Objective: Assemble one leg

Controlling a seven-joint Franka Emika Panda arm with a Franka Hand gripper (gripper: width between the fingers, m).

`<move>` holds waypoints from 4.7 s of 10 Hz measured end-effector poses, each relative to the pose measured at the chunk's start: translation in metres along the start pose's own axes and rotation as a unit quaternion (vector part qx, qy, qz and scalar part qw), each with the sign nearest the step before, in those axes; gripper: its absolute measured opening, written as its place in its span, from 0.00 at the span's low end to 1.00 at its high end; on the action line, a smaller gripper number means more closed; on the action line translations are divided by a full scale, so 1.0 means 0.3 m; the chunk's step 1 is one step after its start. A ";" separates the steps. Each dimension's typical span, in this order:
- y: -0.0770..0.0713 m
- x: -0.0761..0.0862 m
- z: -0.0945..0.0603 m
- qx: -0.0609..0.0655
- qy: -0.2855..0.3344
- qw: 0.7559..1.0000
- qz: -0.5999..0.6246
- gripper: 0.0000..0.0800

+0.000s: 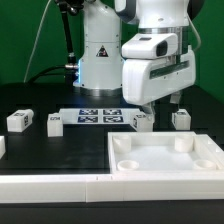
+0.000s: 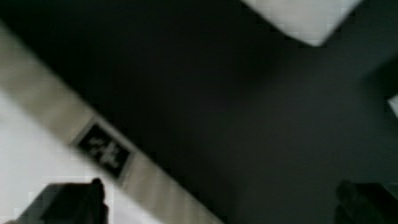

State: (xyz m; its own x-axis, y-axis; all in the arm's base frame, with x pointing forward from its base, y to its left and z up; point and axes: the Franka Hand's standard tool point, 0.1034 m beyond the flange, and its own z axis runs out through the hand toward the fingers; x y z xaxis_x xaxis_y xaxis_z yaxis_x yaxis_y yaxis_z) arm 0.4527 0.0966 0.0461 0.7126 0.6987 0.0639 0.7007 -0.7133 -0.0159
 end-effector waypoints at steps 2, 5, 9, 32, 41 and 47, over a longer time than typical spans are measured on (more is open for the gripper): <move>-0.055 0.004 0.015 0.007 0.005 0.992 0.126 0.81; -0.150 0.036 0.024 0.018 0.003 0.957 0.289 0.81; -0.163 0.076 0.013 0.029 0.005 0.897 0.441 0.81; -0.359 -0.067 0.125 0.196 -0.487 0.776 0.350 0.49; -0.341 -0.029 0.006 0.203 -0.490 0.784 0.322 0.36; -0.296 0.028 -0.169 0.187 -0.439 0.817 0.324 0.36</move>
Offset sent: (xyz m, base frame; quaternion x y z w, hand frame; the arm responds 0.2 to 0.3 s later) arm -0.0207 0.0244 -0.0041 -0.0144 0.0006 0.3048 0.9523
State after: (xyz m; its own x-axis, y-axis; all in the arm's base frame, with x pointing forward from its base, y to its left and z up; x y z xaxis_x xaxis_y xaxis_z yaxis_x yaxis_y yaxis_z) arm 0.3947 0.1630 0.0985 0.5723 0.0683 -0.8172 0.0104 -0.9970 -0.0761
